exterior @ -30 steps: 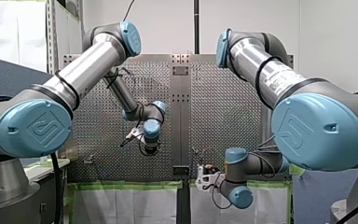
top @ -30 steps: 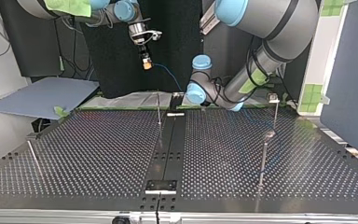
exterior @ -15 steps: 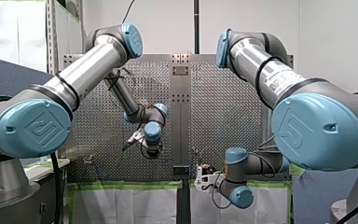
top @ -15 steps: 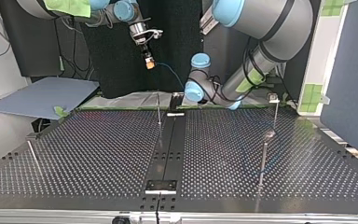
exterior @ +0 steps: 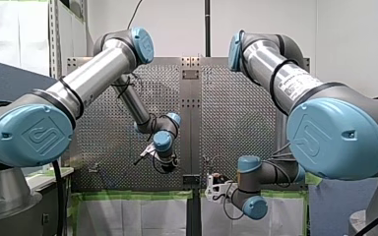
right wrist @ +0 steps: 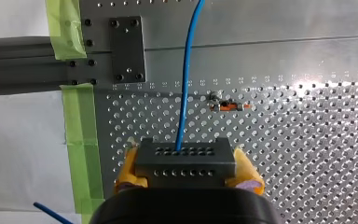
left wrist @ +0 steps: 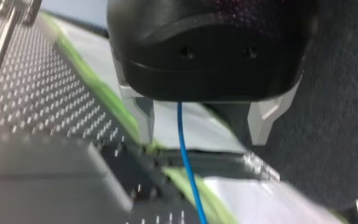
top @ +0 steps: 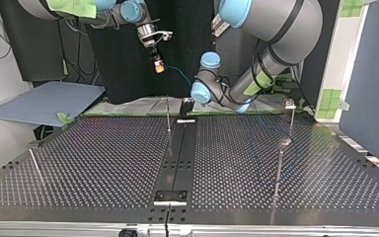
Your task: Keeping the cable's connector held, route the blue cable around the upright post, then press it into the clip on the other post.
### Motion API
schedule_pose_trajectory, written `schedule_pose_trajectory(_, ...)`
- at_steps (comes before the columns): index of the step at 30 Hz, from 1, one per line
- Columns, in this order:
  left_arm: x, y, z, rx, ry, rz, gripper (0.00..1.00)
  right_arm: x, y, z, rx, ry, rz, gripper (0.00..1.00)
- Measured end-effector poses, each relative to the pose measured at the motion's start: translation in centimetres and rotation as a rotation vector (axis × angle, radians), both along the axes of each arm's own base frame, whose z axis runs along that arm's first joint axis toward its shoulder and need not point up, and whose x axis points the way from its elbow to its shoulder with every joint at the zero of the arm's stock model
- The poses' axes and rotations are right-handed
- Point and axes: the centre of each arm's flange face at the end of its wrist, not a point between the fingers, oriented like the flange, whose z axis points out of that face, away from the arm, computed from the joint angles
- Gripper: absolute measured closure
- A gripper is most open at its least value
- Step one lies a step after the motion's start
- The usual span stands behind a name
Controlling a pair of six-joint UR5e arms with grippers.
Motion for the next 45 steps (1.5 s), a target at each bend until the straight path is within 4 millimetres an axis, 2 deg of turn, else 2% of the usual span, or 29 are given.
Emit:
schedule_pose_trajectory(9, -0.7, -0.8, -0.1, -0.025, 0.034, -0.040, 0.02, -0.2, -0.1, -0.1, 0.008, 0.006, -0.003, 1.00)
schedule_pose_trajectory(25, -1.4, -2.3, -0.2, -0.170, 0.100, -0.101, 0.02, -0.5, -0.4, -0.2, 0.015, 0.014, -0.013, 1.00)
schedule_pose_trajectory(45, -2.3, -3.8, -0.1, -0.318, 0.184, -0.215, 0.02, -2.4, -1.6, -0.7, 0.042, 0.059, -0.066, 1.00)
